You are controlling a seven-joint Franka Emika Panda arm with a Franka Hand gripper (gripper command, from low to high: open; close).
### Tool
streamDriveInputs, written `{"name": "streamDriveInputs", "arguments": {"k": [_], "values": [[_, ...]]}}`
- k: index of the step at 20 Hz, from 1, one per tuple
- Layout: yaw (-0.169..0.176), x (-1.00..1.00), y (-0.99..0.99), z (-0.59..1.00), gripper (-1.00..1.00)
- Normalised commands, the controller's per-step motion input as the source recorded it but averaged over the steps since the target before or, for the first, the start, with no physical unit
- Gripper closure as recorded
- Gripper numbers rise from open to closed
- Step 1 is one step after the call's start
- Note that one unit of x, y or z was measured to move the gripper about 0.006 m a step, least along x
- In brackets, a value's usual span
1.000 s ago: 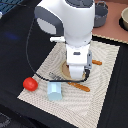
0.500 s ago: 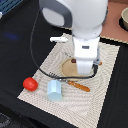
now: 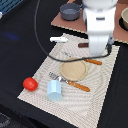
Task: Interact with the objects in diverse but meaningful ways.
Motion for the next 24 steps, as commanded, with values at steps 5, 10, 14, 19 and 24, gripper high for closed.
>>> {"name": "streamDriveInputs", "arguments": {"k": [5,10,14,19,24], "values": [[0.011,-0.44,0.76,0.26,1.0],[0.01,-0.55,0.76,0.17,1.0],[0.01,-0.59,0.74,0.14,1.0],[0.006,-0.58,0.78,0.12,1.0],[0.01,-0.51,0.81,0.06,1.0]]}}
